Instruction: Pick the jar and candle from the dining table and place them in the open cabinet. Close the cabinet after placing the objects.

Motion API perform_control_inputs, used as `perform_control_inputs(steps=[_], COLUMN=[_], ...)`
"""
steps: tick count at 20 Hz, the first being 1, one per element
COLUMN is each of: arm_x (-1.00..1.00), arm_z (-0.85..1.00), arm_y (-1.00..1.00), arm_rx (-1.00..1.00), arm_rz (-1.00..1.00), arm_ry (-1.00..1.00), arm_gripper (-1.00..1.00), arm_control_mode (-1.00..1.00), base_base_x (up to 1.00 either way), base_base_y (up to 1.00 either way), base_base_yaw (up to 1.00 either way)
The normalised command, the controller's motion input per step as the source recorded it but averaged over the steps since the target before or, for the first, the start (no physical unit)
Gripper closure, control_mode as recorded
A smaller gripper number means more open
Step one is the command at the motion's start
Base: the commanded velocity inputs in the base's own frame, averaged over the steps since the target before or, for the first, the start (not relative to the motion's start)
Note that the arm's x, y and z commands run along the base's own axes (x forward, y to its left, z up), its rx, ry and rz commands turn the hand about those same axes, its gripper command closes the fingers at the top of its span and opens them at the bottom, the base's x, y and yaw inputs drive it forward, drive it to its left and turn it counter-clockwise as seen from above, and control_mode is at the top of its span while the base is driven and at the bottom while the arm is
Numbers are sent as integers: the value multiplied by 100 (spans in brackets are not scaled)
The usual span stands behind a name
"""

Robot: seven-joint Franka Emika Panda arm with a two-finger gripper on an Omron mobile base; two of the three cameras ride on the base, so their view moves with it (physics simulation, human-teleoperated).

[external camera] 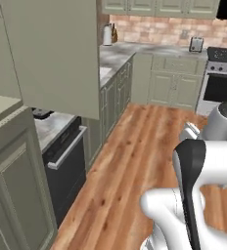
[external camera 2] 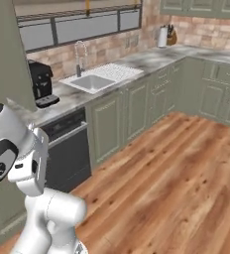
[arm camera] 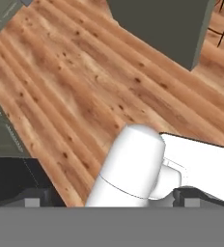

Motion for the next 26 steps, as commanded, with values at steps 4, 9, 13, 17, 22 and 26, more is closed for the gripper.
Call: perform_control_inputs(steps=[4, 9, 13, 17, 22, 26], arm_x=[0, 0, 0, 0, 0, 0], arm_z=[0, 0, 0, 0, 0, 0], arm_y=[0, 0, 0, 0, 0, 0], arm_rx=[0, 0, 0, 0, 0, 0], arm_rz=[0, 0, 0, 0, 0, 0], arm_ry=[0, 0, 0, 0, 0, 0], arm_gripper=[-100, -100, -100, -100, -100, -100], arm_control_mode=[100, 100, 100, 100, 100, 100], base_base_x=[0, 0, 0, 1, 18, 39], base_base_y=[0, 0, 0, 0, 6, 20], base_base_yaw=[-47, -43, -41, -39, -28, -14])
